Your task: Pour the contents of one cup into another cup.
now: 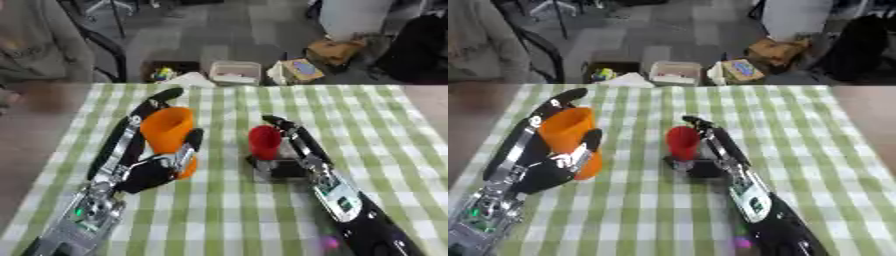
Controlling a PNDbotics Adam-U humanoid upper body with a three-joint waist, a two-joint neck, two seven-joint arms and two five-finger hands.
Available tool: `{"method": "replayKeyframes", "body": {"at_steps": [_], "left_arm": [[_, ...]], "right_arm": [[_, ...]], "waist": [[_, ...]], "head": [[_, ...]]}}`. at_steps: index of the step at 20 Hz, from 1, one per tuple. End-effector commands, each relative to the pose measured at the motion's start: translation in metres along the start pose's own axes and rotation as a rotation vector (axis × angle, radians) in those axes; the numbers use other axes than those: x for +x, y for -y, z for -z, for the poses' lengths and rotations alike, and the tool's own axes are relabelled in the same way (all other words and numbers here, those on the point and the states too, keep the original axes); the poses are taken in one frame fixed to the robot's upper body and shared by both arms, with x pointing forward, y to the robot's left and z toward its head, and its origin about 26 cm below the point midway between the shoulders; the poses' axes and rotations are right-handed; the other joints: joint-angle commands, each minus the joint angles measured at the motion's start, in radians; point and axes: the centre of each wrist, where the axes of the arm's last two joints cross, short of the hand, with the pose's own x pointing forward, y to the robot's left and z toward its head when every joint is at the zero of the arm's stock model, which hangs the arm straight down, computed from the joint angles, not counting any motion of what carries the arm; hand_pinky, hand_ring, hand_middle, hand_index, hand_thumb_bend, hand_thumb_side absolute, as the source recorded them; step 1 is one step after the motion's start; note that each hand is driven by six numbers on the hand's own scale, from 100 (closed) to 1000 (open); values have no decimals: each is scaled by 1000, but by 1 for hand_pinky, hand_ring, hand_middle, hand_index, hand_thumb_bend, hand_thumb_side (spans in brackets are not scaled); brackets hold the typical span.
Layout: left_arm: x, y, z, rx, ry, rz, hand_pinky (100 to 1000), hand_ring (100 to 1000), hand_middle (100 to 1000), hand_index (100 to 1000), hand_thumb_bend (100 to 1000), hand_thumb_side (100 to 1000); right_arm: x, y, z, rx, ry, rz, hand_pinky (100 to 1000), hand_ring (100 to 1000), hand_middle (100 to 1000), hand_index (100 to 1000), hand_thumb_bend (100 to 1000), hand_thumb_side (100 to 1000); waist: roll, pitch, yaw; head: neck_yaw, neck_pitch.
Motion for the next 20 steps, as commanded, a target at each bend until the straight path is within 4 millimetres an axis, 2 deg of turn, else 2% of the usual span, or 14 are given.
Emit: {"method": "replayKeyframes", "body": {"at_steps": [1, 20], "left_arm": [[10, -1, 5, -3, 35, -1, 367, 459, 458, 894, 100, 351], [14, 2, 8, -10, 45, -7, 370, 462, 459, 895, 100, 355]], "right_arm": [[5, 4, 8, -16, 19, -5, 711, 918, 459, 914, 564, 380], [9, -5, 12, -2, 25, -5, 708, 915, 467, 916, 587, 382]], "waist": [[2, -14, 4], [11, -1, 25]], "head": [[-3, -13], [-8, -20]]}}
